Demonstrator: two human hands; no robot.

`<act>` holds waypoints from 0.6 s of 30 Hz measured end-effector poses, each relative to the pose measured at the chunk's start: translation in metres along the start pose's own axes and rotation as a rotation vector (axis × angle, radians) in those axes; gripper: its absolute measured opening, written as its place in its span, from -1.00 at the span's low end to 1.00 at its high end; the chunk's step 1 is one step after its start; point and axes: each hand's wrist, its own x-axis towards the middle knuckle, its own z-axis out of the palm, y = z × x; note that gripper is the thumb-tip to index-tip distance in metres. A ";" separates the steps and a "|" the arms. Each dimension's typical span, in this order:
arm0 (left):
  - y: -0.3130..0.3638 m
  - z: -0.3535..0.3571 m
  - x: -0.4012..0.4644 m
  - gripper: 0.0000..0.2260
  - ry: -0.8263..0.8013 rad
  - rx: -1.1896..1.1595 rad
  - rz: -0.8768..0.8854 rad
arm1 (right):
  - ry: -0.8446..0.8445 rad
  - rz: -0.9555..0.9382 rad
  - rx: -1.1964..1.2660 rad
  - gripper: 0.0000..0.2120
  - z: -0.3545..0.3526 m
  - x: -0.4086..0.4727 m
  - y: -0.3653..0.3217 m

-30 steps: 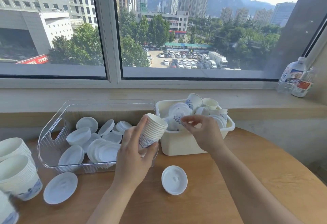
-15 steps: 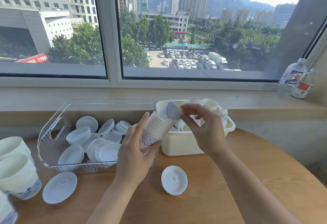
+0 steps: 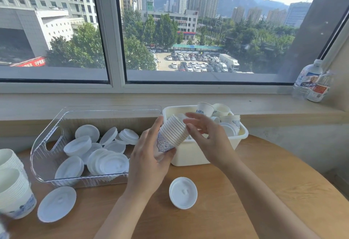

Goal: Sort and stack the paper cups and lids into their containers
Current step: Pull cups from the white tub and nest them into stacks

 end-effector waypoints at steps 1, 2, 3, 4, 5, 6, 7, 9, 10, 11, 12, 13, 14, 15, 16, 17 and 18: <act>-0.002 0.001 0.001 -0.15 0.002 0.004 -0.002 | 0.001 0.000 -0.041 -0.73 -0.001 0.002 0.003; -0.004 0.001 0.001 -0.15 0.008 0.006 -0.001 | 0.011 -0.009 -0.104 -0.69 -0.004 0.006 0.006; -0.006 0.001 0.002 -0.16 0.015 0.005 0.002 | 0.035 -0.020 -0.177 -0.66 -0.008 0.011 0.010; -0.008 0.002 0.002 -0.18 0.020 0.002 0.004 | 0.069 -0.029 -0.247 -0.65 -0.013 0.017 0.014; -0.010 0.002 0.003 -0.19 0.023 0.001 0.004 | 0.104 -0.026 -0.302 -0.65 -0.018 0.025 0.019; -0.011 0.002 0.004 -0.18 0.022 0.001 0.002 | 0.132 -0.006 -0.345 -0.65 -0.023 0.033 0.023; -0.011 0.003 0.004 -0.18 0.019 0.002 -0.002 | 0.149 0.030 -0.381 -0.65 -0.027 0.041 0.029; -0.013 0.004 0.005 -0.17 0.010 0.003 -0.010 | 0.146 0.103 -0.457 -0.62 -0.033 0.055 0.042; -0.014 0.004 0.005 -0.17 0.004 0.001 -0.012 | 0.136 0.125 -0.492 -0.60 -0.034 0.061 0.047; -0.015 0.004 0.005 -0.17 -0.002 -0.002 -0.012 | 0.126 0.137 -0.514 -0.59 -0.034 0.066 0.053; -0.015 0.004 0.005 -0.17 -0.006 -0.003 -0.011 | 0.117 0.145 -0.525 -0.58 -0.034 0.070 0.057; -0.016 0.004 0.006 -0.17 -0.009 -0.004 -0.011 | 0.111 0.154 -0.528 -0.57 -0.034 0.073 0.060; -0.016 0.004 0.006 -0.17 -0.010 -0.005 -0.012 | 0.108 0.160 -0.527 -0.57 -0.034 0.076 0.063; -0.017 0.004 0.006 -0.17 -0.009 -0.005 -0.011 | 0.107 0.166 -0.525 -0.57 -0.033 0.079 0.066; -0.017 0.003 0.006 -0.17 -0.007 -0.006 -0.011 | 0.108 0.169 -0.519 -0.57 -0.033 0.081 0.067; -0.017 0.003 0.007 -0.17 -0.005 -0.009 -0.011 | 0.111 0.172 -0.510 -0.57 -0.032 0.081 0.068; -0.016 0.003 0.007 -0.17 -0.002 -0.013 -0.011 | 0.116 0.171 -0.499 -0.58 -0.032 0.081 0.069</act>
